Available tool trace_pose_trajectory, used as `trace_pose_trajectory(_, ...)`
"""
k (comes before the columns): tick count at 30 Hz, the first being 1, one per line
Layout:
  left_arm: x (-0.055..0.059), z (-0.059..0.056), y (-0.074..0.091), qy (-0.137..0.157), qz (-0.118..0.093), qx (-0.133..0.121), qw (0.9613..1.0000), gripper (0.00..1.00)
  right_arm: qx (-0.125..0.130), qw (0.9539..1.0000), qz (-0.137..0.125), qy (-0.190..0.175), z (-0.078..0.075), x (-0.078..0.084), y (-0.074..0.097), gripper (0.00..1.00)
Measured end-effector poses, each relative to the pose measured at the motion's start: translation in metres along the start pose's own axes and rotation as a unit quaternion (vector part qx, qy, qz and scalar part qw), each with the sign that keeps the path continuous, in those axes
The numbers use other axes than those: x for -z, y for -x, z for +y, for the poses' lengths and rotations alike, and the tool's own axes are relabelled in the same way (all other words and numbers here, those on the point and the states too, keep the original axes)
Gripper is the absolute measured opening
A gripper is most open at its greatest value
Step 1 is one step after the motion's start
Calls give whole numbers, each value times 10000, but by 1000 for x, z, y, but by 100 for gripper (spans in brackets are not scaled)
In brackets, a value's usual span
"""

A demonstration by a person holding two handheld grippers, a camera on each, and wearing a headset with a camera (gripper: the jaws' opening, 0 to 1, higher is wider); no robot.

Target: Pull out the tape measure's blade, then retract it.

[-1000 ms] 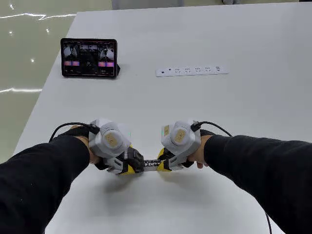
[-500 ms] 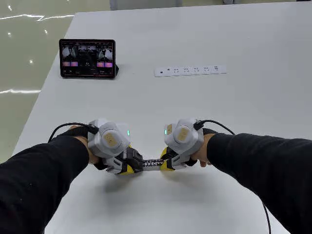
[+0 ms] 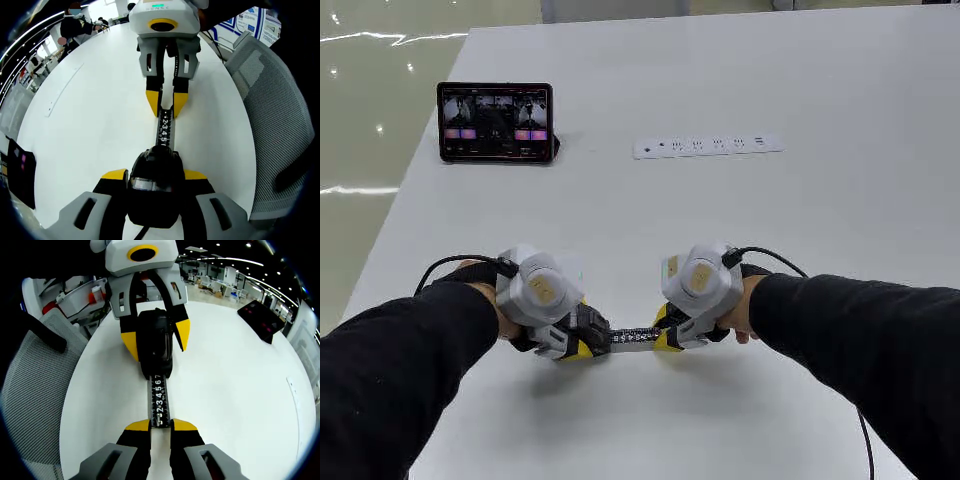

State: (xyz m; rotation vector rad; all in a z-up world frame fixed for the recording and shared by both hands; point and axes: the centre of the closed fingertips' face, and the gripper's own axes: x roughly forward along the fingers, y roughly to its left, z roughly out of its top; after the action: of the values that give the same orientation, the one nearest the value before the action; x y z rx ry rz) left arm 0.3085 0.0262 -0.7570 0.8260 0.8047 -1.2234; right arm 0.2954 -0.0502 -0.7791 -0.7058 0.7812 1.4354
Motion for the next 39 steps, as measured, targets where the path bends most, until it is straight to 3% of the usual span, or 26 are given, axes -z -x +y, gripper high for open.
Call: trace_pose_trajectory(39,-1,0,0,15,-10,-26,10000,36,-9,9998,38,-201,-2,22,16,10)
